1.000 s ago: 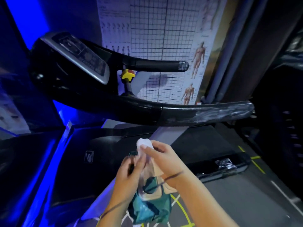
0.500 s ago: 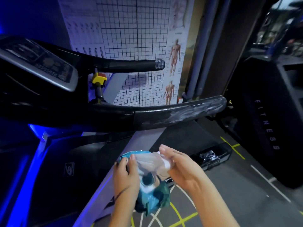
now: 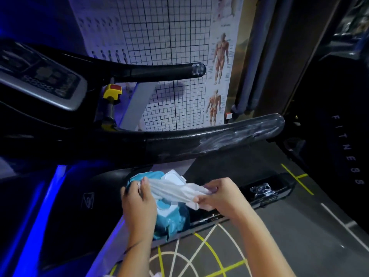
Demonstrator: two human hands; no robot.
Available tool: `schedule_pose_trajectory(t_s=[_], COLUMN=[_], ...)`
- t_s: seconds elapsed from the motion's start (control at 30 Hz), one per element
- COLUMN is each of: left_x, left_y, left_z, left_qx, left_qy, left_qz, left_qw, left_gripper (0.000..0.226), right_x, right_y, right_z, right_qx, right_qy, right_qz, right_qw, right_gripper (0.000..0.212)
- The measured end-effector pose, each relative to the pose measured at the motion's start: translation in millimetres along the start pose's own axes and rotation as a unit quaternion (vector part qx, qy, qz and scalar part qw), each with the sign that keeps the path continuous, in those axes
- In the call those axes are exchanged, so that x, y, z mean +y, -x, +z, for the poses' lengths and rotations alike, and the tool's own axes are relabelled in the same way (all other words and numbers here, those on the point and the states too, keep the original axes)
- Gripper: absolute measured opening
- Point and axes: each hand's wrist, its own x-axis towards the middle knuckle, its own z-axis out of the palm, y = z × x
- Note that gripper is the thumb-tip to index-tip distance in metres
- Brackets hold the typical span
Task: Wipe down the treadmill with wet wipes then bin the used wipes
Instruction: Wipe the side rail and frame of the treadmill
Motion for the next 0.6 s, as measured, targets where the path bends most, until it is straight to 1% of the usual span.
schedule_pose_trajectory(t_s=[0.03, 0.17, 0.23, 0.27, 0.33, 0.4, 0.43, 0.5, 0.53, 0.57, 0.6], left_x=[-2.2, -6.6, -9.3, -12.2, -18.1, -26.2, -28.3, -31.1, -32.4, -33.1, -32.8], left_y=[-2.7, -9.1, -9.7, -10.0, -11.0, -11.8, -11.6, -8.8, -7.2, -5.0, -2.5], left_z=[1.7, 2.4, -1.0, -3.8, -11.6, -19.9, -23.9, -29.0, -30.5, -31.2, -31.6], left_qx=[0.014, 0.069, 0.091, 0.103, 0.139, 0.173, 0.183, 0.184, 0.183, 0.185, 0.186], left_qy=[-0.003, -0.014, -0.019, -0.018, -0.02, -0.027, -0.031, -0.033, -0.03, -0.027, -0.027], left_qz=[-0.01, -0.073, -0.102, -0.117, -0.14, -0.147, -0.151, -0.174, -0.183, -0.189, -0.19], left_qw=[1.0, 0.995, 0.99, 0.988, 0.98, 0.973, 0.971, 0.967, 0.966, 0.964, 0.964], left_gripper=[0.04, 0.05, 0.044, 0.042, 0.045, 0.053, 0.053, 0.044, 0.041, 0.041, 0.041], right_x=[-0.5, 7.4, 9.4, 10.6, 10.1, 8.6, 7.4, 10.8, 11.8, 10.0, 7.2], right_y=[-4.0, -28.6, -39.5, -46.5, -60.7, -71.3, -74.4, -80.5, -83.0, -84.6, -87.6], right_z=[-4.1, -7.9, -5.7, -4.6, -3.7, -1.6, 0.2, 7.4, 11.8, 15.2, 19.5], right_qx=[-0.012, -0.047, -0.071, -0.061, -0.008, 0.024, 0.042, 0.101, 0.136, 0.168, 0.191], right_qy=[-0.026, -0.107, -0.152, -0.173, -0.217, -0.257, -0.245, -0.165, -0.124, -0.093, -0.073], right_qz=[0.009, 0.019, 0.02, 0.022, 0.02, -0.001, -0.019, -0.055, -0.055, -0.045, -0.031], right_qw=[1.0, 0.993, 0.986, 0.983, 0.976, 0.966, 0.968, 0.98, 0.981, 0.98, 0.978], right_gripper=[0.019, 0.023, 0.023, 0.02, 0.007, 0.008, 0.011, 0.025, 0.032, 0.032, 0.028])
